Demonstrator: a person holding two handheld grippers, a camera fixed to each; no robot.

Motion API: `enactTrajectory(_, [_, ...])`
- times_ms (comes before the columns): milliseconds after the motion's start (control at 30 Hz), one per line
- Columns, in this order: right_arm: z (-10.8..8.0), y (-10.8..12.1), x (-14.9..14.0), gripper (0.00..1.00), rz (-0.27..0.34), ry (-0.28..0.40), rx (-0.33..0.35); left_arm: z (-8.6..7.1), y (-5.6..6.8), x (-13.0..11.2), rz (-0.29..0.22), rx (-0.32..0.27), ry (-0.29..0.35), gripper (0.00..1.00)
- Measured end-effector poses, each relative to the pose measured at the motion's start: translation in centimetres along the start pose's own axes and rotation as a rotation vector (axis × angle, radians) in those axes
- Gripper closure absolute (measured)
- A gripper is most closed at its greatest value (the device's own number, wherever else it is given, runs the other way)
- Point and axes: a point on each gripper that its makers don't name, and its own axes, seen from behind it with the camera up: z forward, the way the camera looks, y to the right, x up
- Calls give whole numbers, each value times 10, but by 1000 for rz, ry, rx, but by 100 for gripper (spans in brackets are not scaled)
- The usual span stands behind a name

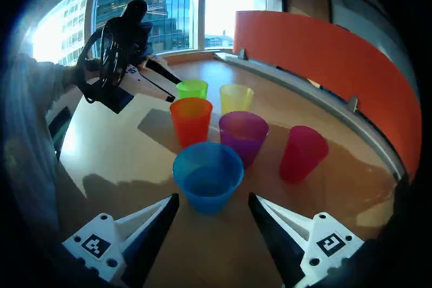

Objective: Pour water

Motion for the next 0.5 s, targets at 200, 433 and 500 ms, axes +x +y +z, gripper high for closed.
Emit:
enactTrajectory(200, [8, 0, 2, 1, -1, -2, 12, 14, -1, 3, 14, -7, -13, 1])
enactTrajectory(433, [15, -1, 5, 1, -7, -6, 23, 28, -2, 8, 15, -19, -20, 1])
enactTrajectory(500, [16, -1, 6, 1, -8, -4, 24, 31, -2, 10, 14, -24, -21, 1])
